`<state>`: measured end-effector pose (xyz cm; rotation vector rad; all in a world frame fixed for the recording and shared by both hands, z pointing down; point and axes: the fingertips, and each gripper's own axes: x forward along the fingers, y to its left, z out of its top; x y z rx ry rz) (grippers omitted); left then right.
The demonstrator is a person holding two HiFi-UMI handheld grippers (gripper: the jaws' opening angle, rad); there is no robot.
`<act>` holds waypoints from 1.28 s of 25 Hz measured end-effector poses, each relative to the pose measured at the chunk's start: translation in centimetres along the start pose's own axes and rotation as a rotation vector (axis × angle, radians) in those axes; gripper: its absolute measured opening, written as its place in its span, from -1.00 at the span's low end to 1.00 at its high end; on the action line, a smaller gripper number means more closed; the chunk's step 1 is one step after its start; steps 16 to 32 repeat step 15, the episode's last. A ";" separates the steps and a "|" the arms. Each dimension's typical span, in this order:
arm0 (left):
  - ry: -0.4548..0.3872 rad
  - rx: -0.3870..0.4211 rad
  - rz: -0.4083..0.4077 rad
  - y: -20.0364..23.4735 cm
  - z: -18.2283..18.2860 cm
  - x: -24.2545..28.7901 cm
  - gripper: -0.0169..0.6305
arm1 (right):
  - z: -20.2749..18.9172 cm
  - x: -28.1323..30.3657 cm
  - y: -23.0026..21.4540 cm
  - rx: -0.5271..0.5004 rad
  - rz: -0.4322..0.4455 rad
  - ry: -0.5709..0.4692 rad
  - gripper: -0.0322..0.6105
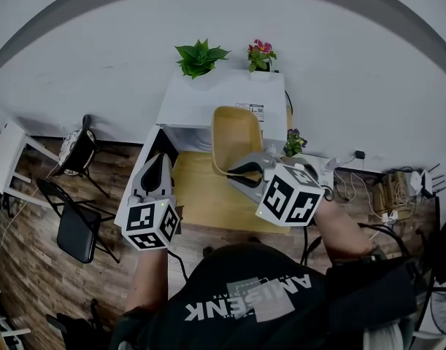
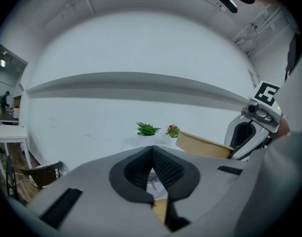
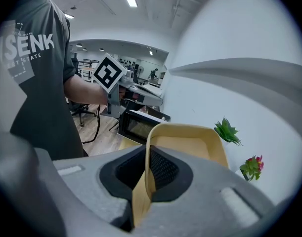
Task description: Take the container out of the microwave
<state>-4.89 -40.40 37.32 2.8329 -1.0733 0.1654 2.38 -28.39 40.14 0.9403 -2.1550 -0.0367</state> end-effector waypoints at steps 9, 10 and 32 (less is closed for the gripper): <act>0.001 -0.005 -0.008 -0.8 -0.2 -0.2 -0.94 | 0.1 0.0 0.1 0.000 0.010 -0.016 -0.83; 0.002 -0.006 -0.007 -0.8 -0.3 -0.2 -0.94 | 0.1 0.1 0.1 0.000 0.010 -0.016 -0.83; 0.015 -0.001 0.001 -0.8 -0.9 -0.3 -0.94 | 0.2 0.1 -0.1 -0.002 0.004 -0.024 -0.83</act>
